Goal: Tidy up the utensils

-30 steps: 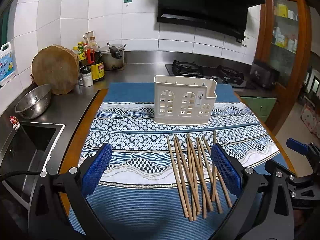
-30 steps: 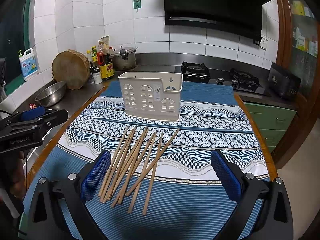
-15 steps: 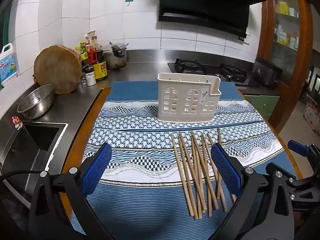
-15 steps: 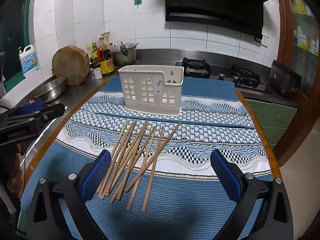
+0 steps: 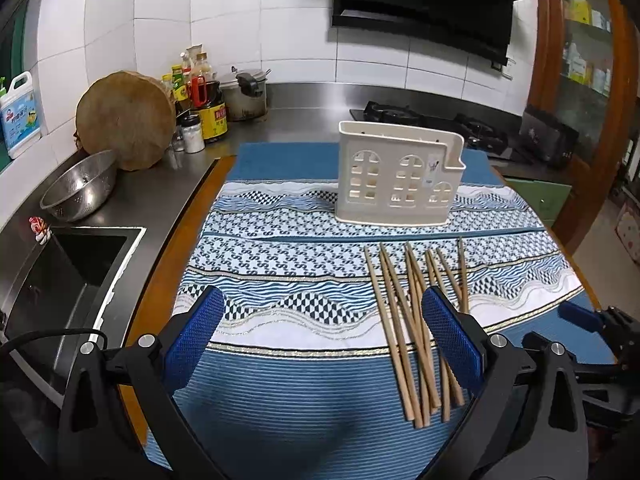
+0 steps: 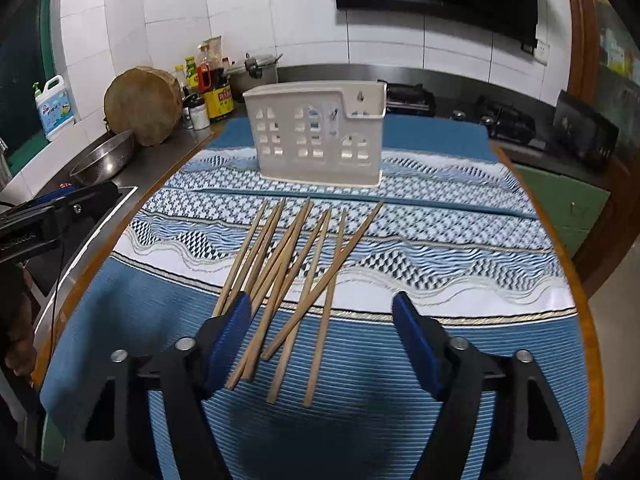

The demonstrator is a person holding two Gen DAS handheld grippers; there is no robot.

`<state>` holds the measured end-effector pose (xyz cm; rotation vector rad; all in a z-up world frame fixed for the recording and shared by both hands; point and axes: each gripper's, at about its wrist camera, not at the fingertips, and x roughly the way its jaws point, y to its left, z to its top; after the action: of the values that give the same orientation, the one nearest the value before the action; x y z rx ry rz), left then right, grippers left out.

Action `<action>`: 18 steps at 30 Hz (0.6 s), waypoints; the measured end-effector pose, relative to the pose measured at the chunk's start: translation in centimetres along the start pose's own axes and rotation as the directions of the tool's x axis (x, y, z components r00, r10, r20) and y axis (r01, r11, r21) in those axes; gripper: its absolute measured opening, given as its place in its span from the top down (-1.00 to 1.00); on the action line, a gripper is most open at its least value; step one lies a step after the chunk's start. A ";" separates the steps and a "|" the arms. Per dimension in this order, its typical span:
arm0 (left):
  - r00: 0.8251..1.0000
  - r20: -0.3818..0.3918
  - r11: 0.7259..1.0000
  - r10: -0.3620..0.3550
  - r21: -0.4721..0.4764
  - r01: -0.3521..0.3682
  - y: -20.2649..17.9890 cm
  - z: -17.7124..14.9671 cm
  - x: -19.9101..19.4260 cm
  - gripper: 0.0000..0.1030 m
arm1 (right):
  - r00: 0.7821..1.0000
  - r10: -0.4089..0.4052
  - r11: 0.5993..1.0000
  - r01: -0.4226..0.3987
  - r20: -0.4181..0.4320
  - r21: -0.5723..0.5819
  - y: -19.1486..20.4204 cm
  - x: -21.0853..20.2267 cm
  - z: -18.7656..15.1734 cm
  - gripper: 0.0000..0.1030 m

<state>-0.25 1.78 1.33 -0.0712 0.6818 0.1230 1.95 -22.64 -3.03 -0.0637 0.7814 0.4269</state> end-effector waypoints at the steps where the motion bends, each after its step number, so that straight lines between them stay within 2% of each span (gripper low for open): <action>1: 1.000 -0.004 1.000 -0.001 0.002 0.001 0.0 -0.1 0.1 -0.88 | 1.000 0.004 1.000 -0.004 -0.007 0.003 0.1 0.3 -0.1 -0.21; 5: 1.000 -0.016 1.000 0.004 0.011 -0.003 0.6 -0.4 0.5 -0.88 | 0.999 0.024 0.999 -0.023 -0.039 0.022 0.6 1.8 -0.4 0.01; 6: 1.000 -0.019 1.000 0.004 0.011 -0.004 0.8 -0.5 0.6 -0.88 | 0.998 0.032 0.999 -0.031 -0.049 0.026 0.8 2.3 -0.4 0.12; 8: 1.000 -0.025 1.000 0.002 0.007 -0.002 1.1 -0.6 0.9 -0.88 | 0.997 0.037 0.999 -0.035 -0.063 0.031 1.1 3.1 -0.6 0.19; 10: 1.000 -0.030 1.000 0.002 0.003 -0.002 1.5 -0.7 1.1 -0.88 | 0.996 0.052 0.998 -0.048 -0.078 0.045 1.3 3.9 -0.7 0.36; 18: 0.999 -0.048 1.000 0.003 0.001 -0.003 2.3 -1.1 2.0 -0.88 | 0.984 0.097 0.990 -0.081 -0.147 0.111 1.8 7.0 -0.8 0.72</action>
<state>0.31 4.15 -0.84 -0.0726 0.7302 0.1238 5.14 -18.75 -8.24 0.0376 0.9587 0.4689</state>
